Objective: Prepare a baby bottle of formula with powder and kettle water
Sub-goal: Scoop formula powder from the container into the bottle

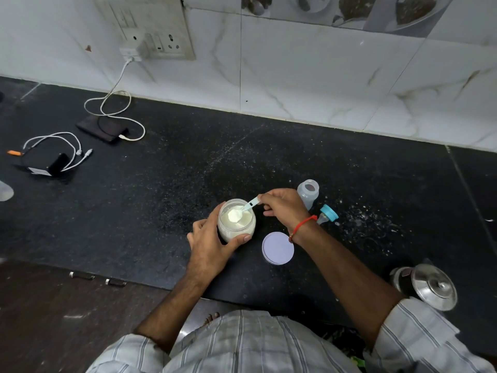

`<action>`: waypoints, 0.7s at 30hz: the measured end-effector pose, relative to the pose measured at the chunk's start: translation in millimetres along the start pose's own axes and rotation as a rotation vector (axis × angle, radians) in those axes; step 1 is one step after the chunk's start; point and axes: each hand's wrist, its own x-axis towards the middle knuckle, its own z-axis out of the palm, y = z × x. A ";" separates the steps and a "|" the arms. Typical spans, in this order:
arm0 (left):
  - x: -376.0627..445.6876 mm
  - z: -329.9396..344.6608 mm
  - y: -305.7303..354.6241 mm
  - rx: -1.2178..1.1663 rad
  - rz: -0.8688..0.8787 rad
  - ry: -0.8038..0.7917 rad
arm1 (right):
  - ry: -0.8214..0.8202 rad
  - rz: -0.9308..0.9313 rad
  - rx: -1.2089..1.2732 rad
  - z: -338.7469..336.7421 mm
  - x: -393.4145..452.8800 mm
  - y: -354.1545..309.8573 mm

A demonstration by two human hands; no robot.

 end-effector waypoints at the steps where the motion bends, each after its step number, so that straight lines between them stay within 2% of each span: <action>1: -0.1 -0.3 0.3 0.001 -0.001 0.002 | -0.010 0.023 0.038 0.0 -0.5 0.2; 4: -0.5 -0.8 1.2 0.005 -0.001 0.005 | -0.018 0.075 0.093 -0.6 -0.6 2.3; 7: -0.4 -0.9 0.5 0.012 0.007 0.004 | -0.015 0.062 0.050 -1.4 -0.6 4.1; 21: -0.7 -3.4 3.0 0.022 0.011 0.000 | -0.012 0.070 0.140 -10.4 -1.2 1.2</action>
